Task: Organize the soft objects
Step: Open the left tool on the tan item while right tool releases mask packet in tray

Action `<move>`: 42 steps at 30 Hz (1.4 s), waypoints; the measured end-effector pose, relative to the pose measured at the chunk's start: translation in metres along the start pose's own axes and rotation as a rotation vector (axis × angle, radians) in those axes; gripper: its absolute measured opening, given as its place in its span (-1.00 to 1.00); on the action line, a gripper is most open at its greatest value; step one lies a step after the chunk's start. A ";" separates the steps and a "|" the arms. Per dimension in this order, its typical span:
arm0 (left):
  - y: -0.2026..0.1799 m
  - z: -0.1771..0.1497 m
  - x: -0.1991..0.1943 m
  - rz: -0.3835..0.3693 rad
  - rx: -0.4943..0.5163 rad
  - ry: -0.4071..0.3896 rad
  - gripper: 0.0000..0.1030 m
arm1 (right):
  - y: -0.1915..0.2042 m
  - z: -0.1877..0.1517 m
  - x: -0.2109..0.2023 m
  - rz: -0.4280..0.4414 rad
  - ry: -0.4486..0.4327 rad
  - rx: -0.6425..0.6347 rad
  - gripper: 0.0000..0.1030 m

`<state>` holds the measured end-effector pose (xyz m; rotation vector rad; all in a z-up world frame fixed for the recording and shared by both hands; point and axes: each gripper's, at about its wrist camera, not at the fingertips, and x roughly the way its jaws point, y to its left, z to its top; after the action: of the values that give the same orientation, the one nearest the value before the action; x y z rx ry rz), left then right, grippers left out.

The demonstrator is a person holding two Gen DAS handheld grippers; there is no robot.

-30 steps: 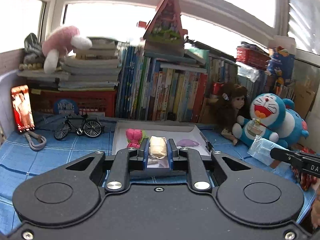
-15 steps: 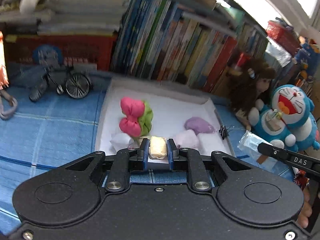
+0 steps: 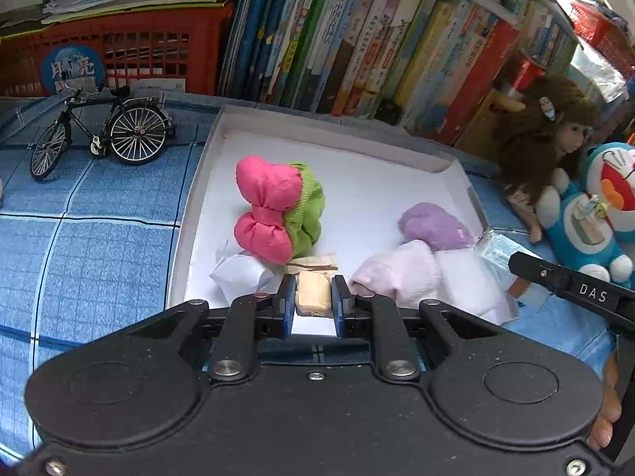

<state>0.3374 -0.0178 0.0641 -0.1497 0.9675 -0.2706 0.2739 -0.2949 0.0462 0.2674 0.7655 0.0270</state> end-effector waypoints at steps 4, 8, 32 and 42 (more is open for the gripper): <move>0.002 0.003 0.011 0.018 0.007 0.004 -0.66 | 0.000 0.001 0.009 0.008 0.006 0.004 -0.61; 0.003 0.004 0.019 0.027 0.008 0.006 -0.66 | -0.002 0.003 0.015 0.023 0.008 0.019 -0.62; 0.002 0.010 0.019 0.030 0.019 -0.001 -0.34 | -0.003 0.002 0.040 0.003 0.153 0.116 -0.17; -0.002 0.007 0.005 0.052 0.049 -0.029 -0.16 | 0.008 0.006 0.023 0.039 0.125 0.046 0.24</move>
<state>0.3456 -0.0211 0.0652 -0.0838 0.9337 -0.2436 0.2954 -0.2858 0.0363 0.3265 0.8858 0.0634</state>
